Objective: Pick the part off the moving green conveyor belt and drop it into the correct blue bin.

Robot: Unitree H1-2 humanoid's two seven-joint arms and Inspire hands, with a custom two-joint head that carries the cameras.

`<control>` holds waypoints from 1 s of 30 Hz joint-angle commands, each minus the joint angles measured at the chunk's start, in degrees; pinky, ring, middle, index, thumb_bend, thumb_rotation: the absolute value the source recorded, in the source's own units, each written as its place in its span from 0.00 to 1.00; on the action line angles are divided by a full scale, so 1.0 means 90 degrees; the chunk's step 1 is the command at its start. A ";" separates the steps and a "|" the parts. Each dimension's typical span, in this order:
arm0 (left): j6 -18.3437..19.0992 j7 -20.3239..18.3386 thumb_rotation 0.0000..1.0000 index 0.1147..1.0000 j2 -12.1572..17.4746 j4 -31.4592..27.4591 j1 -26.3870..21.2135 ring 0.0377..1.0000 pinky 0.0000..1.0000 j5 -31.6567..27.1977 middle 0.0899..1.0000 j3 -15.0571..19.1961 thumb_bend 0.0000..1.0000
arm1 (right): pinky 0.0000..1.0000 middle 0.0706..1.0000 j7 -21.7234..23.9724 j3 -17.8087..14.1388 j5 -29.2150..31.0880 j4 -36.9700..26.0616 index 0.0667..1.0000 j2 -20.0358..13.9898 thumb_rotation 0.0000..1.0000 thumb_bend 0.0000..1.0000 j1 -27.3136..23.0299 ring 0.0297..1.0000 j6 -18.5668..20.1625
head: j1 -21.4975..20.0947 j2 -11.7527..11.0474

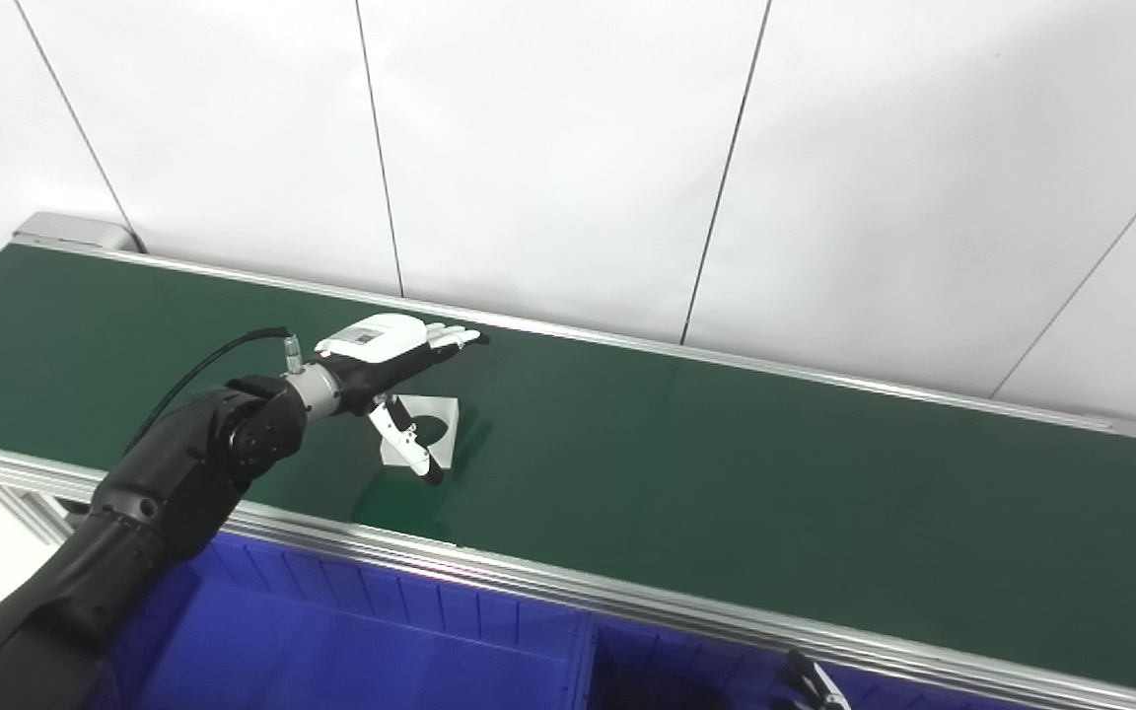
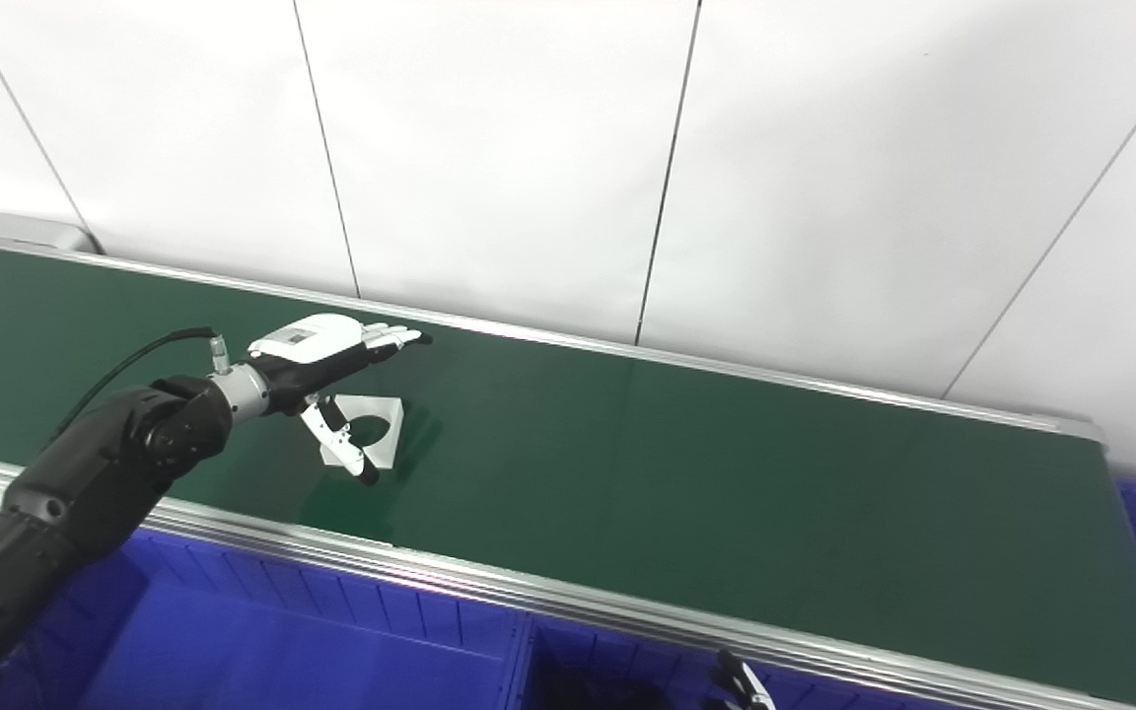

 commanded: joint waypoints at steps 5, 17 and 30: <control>-0.0187 0.0339 0.15 0.92 0.0023 0.0208 -0.0134 1.00 1.00 -0.0077 0.97 -0.0055 0.98 | 0.65 0.83 -0.0072 -0.0029 -0.0075 -0.0255 0.87 0.0018 0.00 0.66 0.0108 0.75 -0.0366 | -0.0025 0.0067; -0.1193 0.2097 0.00 0.57 -0.0347 0.1477 -0.0015 0.57 0.54 -0.0117 0.60 -0.0168 0.82 | 0.65 0.82 -0.0062 -0.0022 -0.0157 -0.0418 0.86 0.0017 0.00 0.66 0.0316 0.74 -0.0367 | -0.0073 0.0228; -0.1217 0.2912 0.00 0.44 -0.0351 0.2150 -0.0035 0.40 0.35 -0.0499 0.44 -0.1269 0.50 | 0.64 0.81 -0.0126 -0.0091 -0.0237 -0.0543 0.85 0.0039 0.00 0.66 0.0491 0.73 -0.0367 | -0.0065 0.0351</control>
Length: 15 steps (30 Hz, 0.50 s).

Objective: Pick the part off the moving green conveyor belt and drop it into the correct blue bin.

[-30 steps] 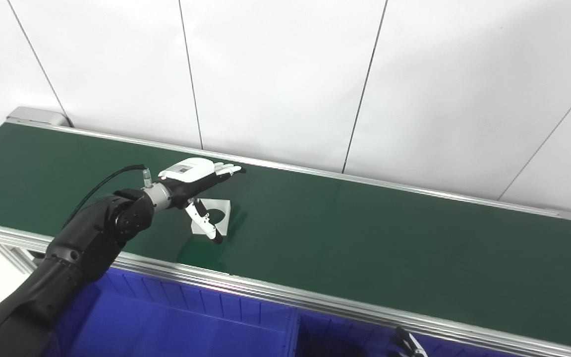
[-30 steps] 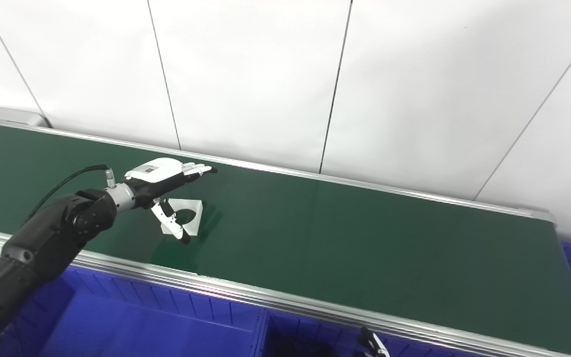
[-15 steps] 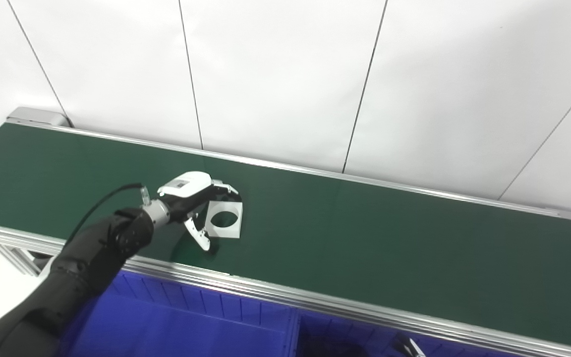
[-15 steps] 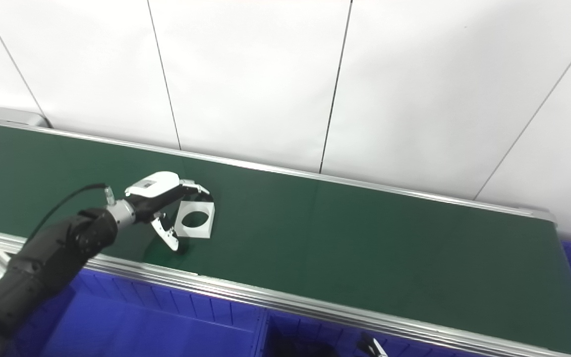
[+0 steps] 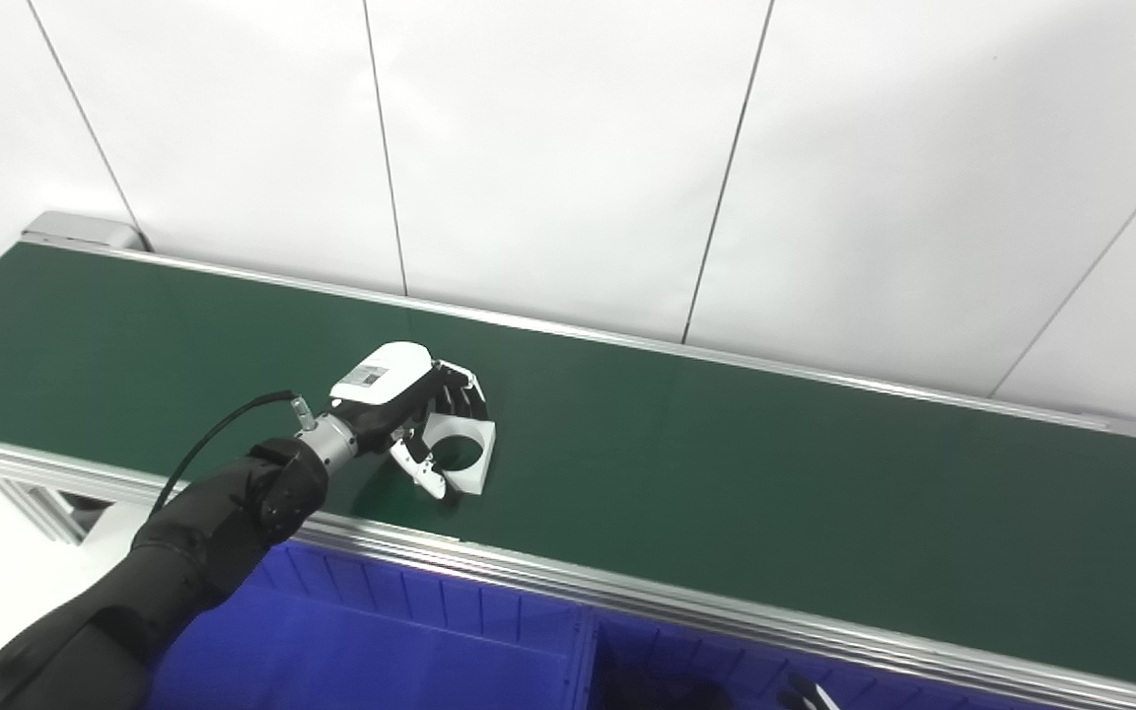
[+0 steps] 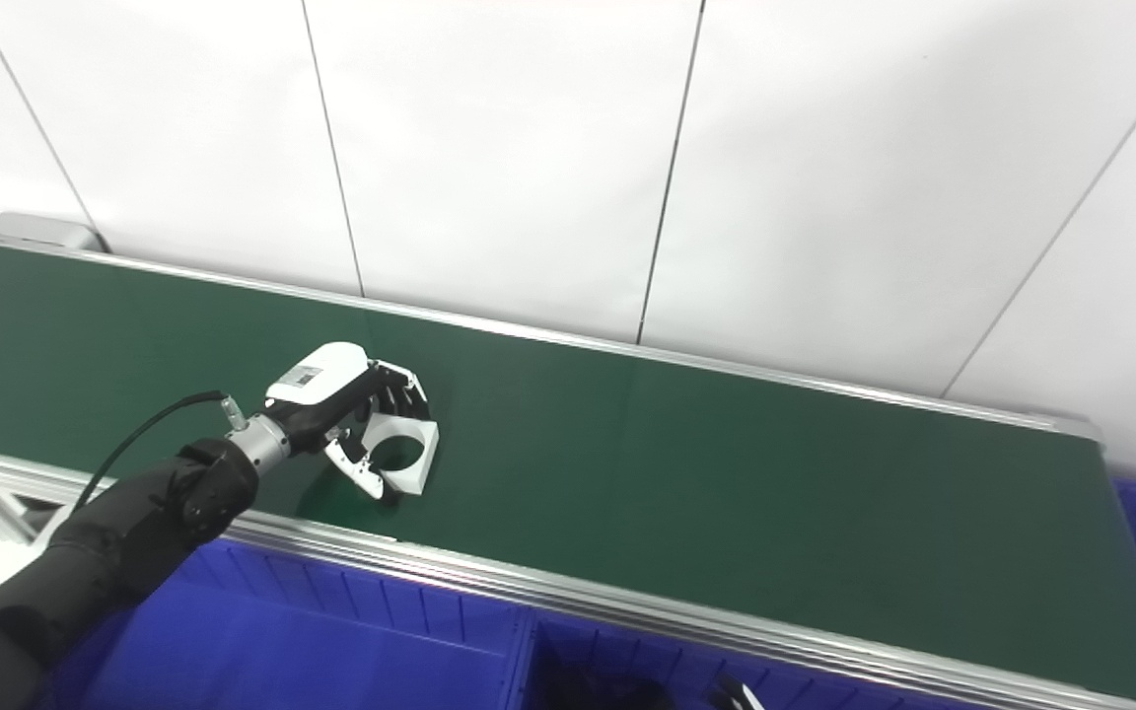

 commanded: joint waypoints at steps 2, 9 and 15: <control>0.0091 -0.0181 0.00 0.44 0.0045 0.0098 0.0134 0.40 0.36 -0.0079 0.44 -0.0130 0.50 | 0.64 0.80 -0.0120 -0.0032 -0.0062 -0.0167 0.85 0.0020 0.00 0.66 0.0040 0.73 -0.0366 | 0.0008 0.0016; 0.0090 0.0243 0.00 0.44 0.0133 -0.0340 0.0375 0.41 0.38 -0.0226 0.44 -0.0126 0.50 | 0.64 0.80 -0.0085 -0.0053 -0.0040 -0.0185 0.84 0.0043 0.00 0.65 0.0021 0.73 -0.0366 | 0.0012 -0.0013; 0.0089 -0.0206 0.00 0.44 0.0331 -0.1638 0.0870 0.41 0.43 -0.1249 0.44 0.0192 0.48 | 0.64 0.80 -0.0043 -0.0027 -0.0023 -0.0109 0.84 0.0049 0.00 0.64 -0.0045 0.73 -0.0366 | 0.0055 -0.0040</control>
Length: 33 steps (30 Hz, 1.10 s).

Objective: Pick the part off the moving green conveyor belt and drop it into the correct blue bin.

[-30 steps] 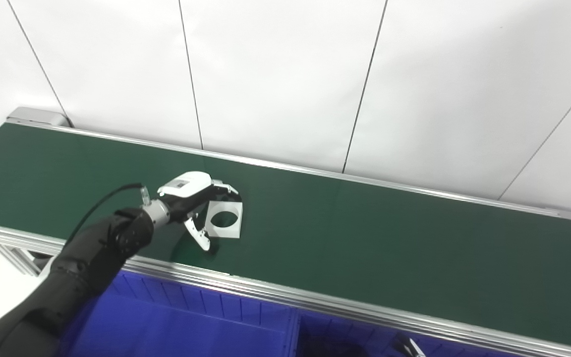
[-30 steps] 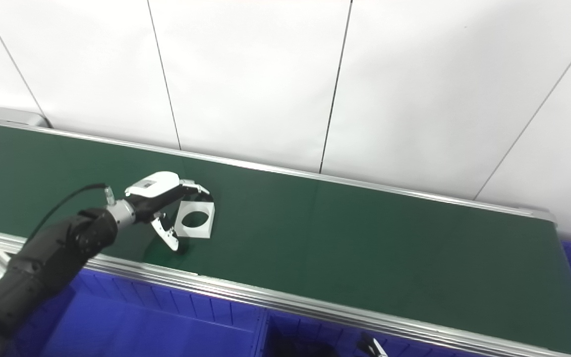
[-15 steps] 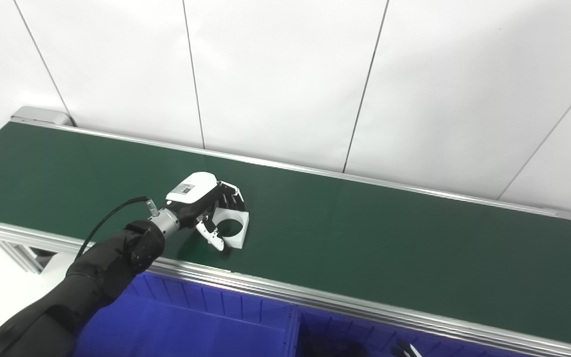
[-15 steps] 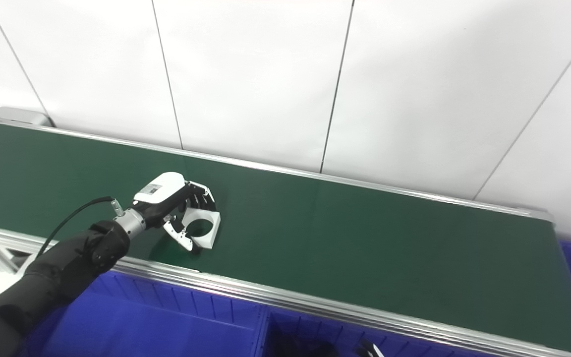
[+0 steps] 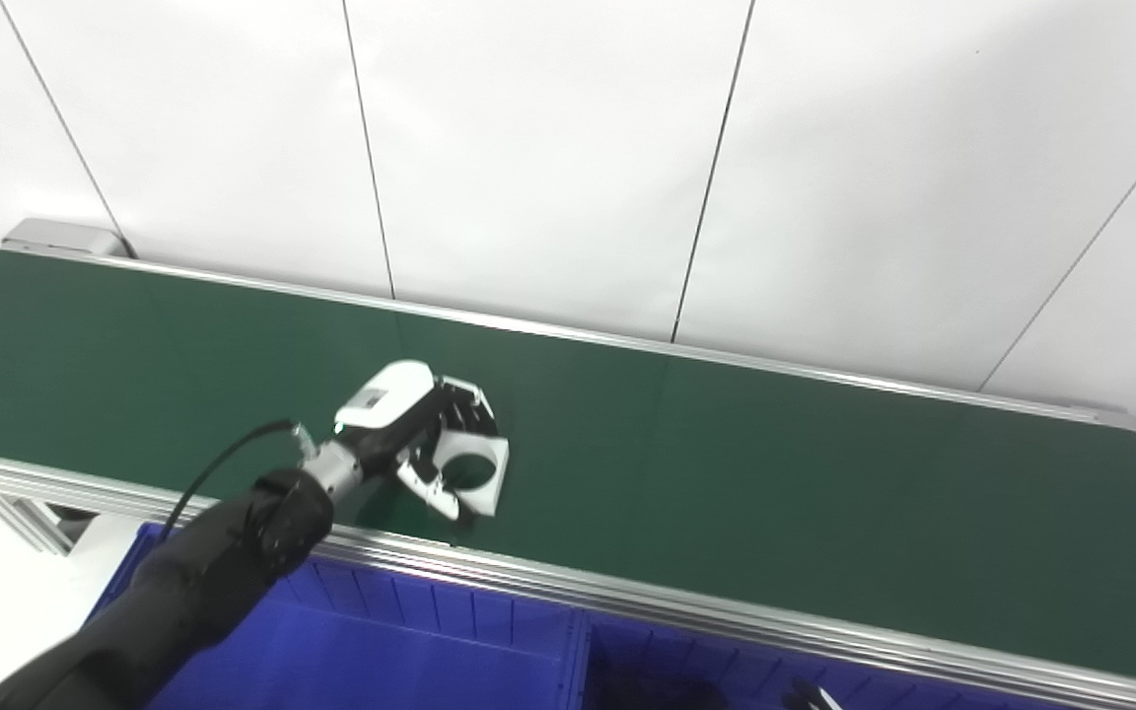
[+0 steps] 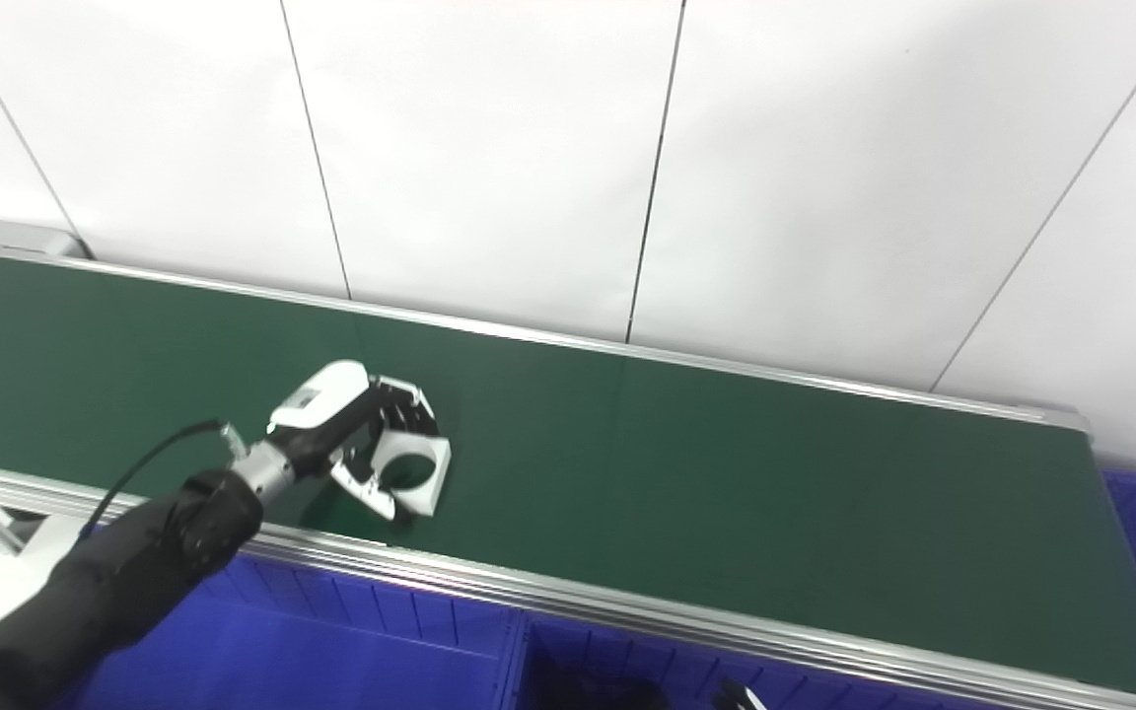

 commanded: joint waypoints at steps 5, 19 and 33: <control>-0.0006 -0.0537 0.00 0.45 0.0357 -0.1654 0.0509 0.41 0.38 -0.0598 0.45 0.0669 0.48 | 0.64 0.80 -0.0027 0.0023 -0.0036 -0.0061 0.83 0.0031 0.00 0.64 -0.0095 0.73 -0.0367 | 0.0028 -0.0022; 0.0313 -0.1602 0.00 0.43 0.0127 -0.4265 0.2056 0.43 0.37 -0.0935 0.45 0.1664 0.48 | 0.64 0.80 0.0027 0.0077 -0.0068 -0.0134 0.82 -0.0038 0.00 0.63 -0.0060 0.74 -0.0365 | 0.0073 0.0096; 0.0972 -0.2365 0.00 0.45 -0.0011 -0.5042 0.3361 0.41 0.41 -0.1155 0.44 0.1987 0.48 | 0.66 0.81 0.0399 -0.0132 -0.0128 -0.0582 0.82 -0.0021 0.00 0.63 0.0248 0.75 -0.0330 | -0.0033 0.0629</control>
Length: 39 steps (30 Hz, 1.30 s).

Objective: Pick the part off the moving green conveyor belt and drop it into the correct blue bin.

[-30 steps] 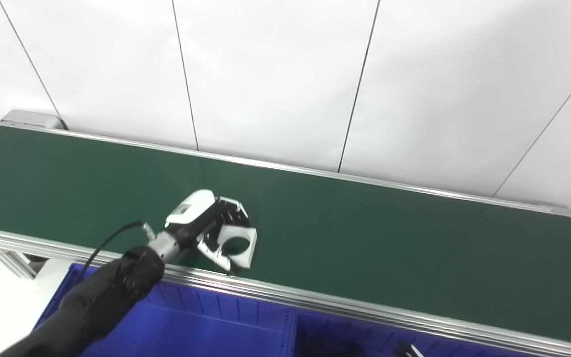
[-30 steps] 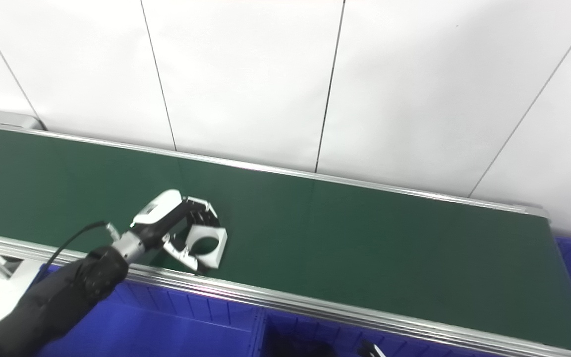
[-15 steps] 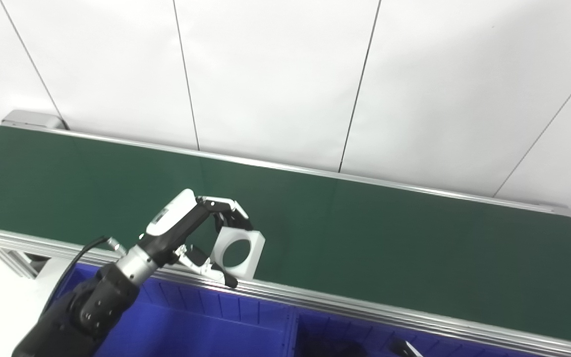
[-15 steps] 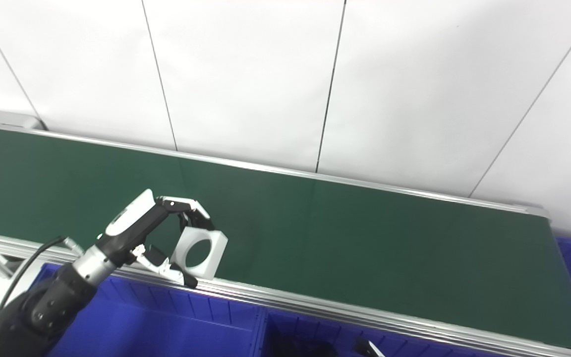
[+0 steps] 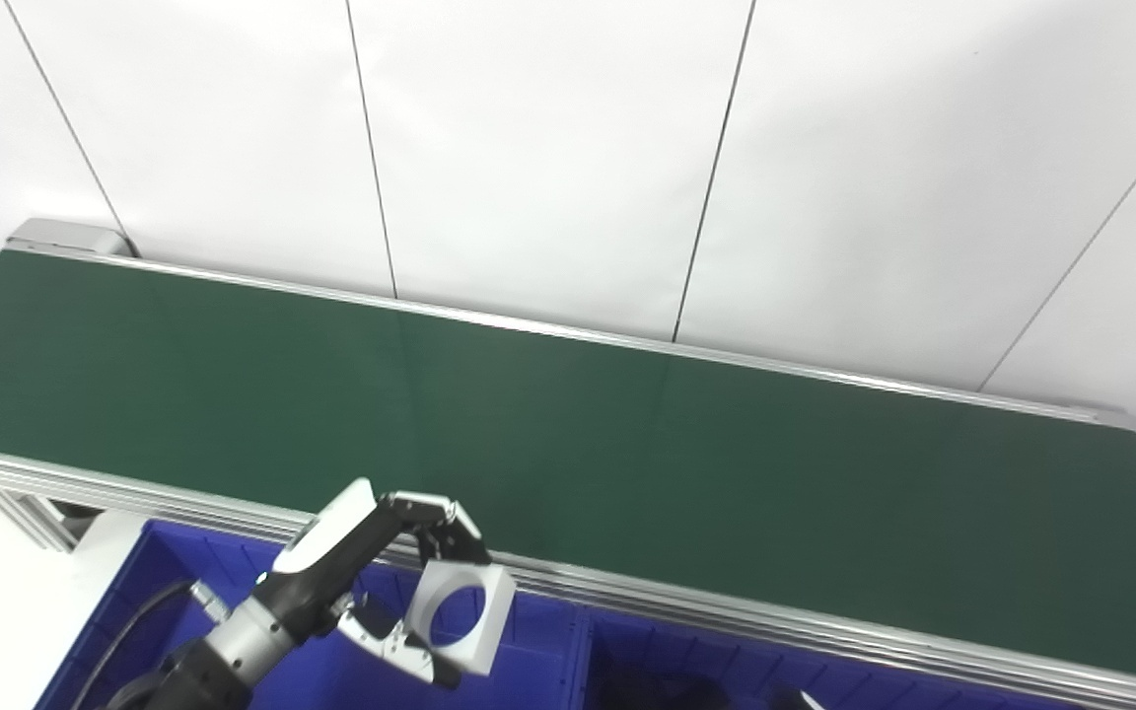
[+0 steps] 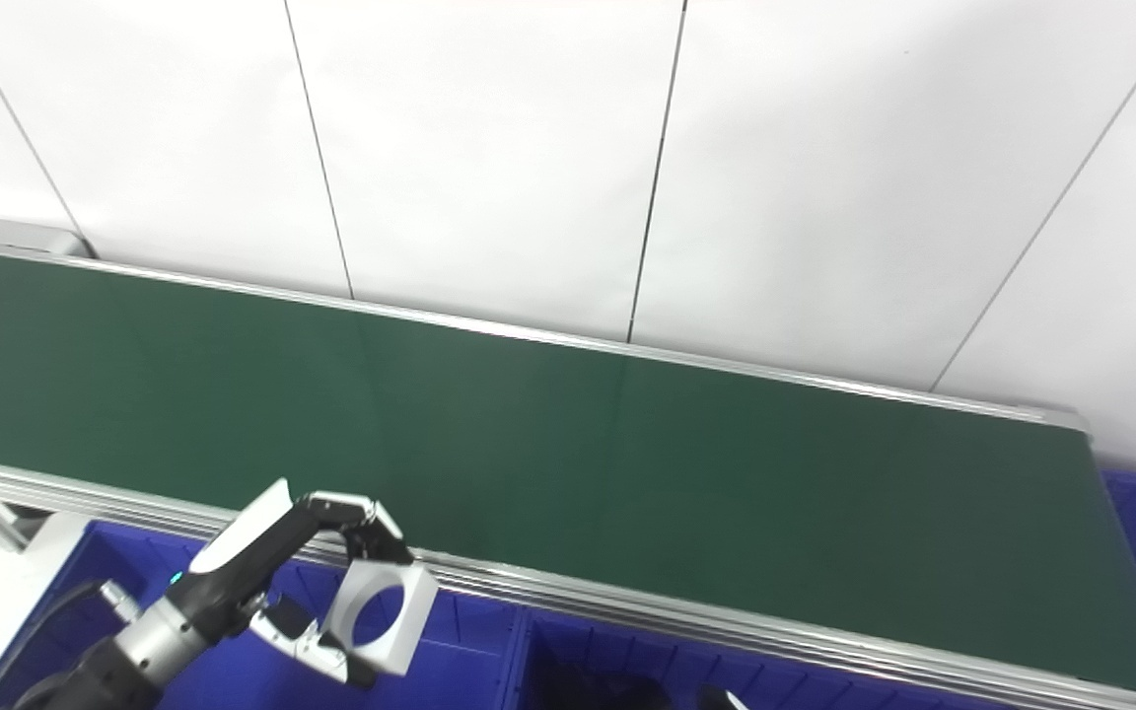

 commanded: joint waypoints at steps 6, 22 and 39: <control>0.0427 -0.0347 0.00 0.46 0.0128 -0.0122 0.0237 0.41 0.38 -0.0141 0.44 0.0147 0.48 | 0.66 0.81 0.0201 -0.0125 -0.0164 -0.0449 0.81 0.0051 0.00 0.61 0.0166 0.75 -0.0283 | -0.0044 0.0282; 0.0656 -0.0017 0.00 0.47 -0.0222 0.1367 0.0152 0.41 0.35 0.0537 0.43 0.0256 0.47 | 0.64 0.78 0.0584 -0.0384 -0.0218 -0.0887 0.78 0.0205 0.00 0.64 0.0275 0.72 -0.0003 | -0.0103 0.0711; 0.0646 0.0654 0.00 0.70 -0.0529 0.1861 0.0162 0.76 0.71 0.1029 0.76 0.0370 0.72 | 0.63 0.78 0.0780 -0.0559 -0.0275 -0.1066 0.77 0.0354 0.00 0.65 0.0310 0.72 0.0165 | -0.0096 0.0804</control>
